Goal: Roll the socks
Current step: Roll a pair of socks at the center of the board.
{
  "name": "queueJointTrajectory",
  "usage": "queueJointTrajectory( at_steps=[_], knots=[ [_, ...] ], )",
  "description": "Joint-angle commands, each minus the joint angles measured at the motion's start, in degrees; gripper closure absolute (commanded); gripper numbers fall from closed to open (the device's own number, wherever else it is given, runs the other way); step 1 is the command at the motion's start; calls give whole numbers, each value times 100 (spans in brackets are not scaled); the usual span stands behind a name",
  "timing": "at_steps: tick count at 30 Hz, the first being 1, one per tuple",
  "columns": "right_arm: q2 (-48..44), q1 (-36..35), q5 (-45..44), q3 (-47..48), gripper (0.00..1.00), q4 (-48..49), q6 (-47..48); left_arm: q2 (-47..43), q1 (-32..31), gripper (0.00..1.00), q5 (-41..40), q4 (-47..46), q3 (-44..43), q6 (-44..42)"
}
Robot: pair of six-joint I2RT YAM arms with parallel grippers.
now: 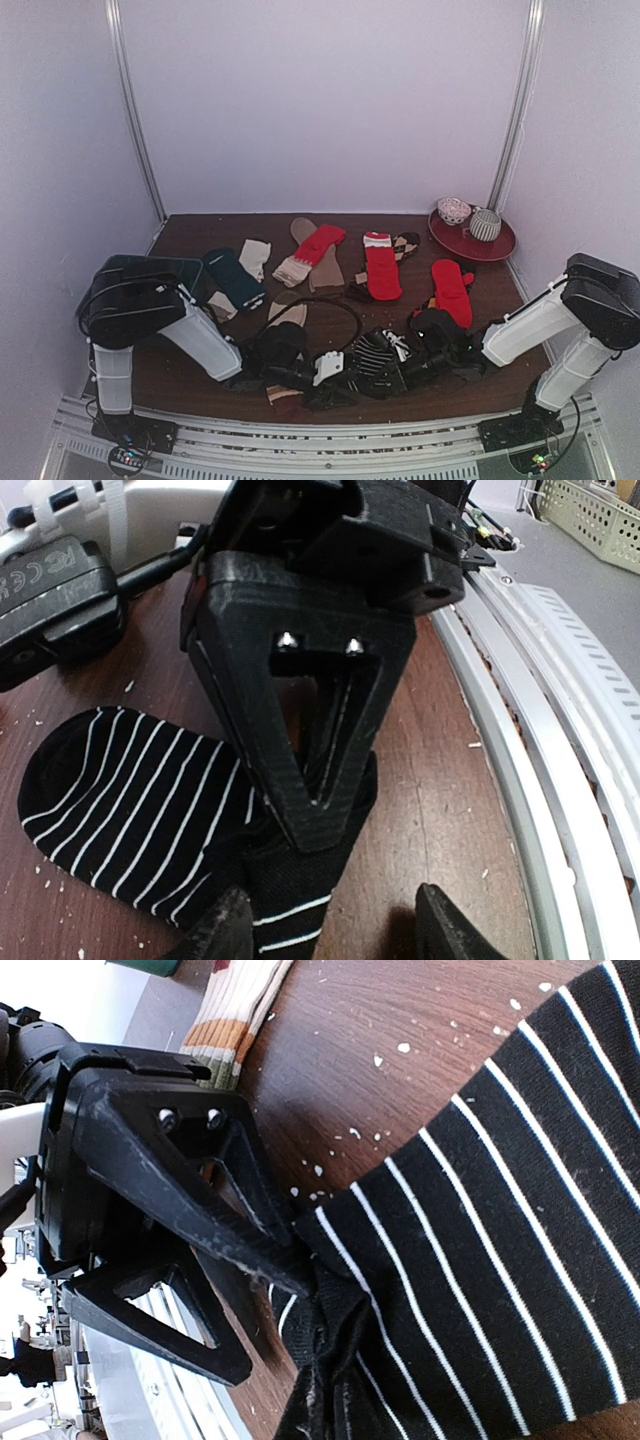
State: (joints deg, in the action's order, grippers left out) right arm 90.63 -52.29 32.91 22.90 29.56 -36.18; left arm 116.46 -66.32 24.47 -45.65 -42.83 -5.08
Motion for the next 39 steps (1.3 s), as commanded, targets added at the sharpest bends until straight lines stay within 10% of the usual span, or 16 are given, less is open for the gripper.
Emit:
queueJointTrajectory(
  at_steps=[1, 28, 36, 39],
  knots=[
    [95, 27, -64, -188, 100, -864, 72, 1, 25, 44, -149, -347, 215, 97],
    [23, 30, -47, -246, 100, -819, 27, 220, 23, 58, -179, 275, -140, -13],
    [15, 34, -7, -215, 100, -787, -25, 388, 14, 99, -139, 650, -363, 48],
    [-46, 34, -51, -197, 95, -835, -21, 350, 13, 100, -328, 866, -361, 228]
  ],
)
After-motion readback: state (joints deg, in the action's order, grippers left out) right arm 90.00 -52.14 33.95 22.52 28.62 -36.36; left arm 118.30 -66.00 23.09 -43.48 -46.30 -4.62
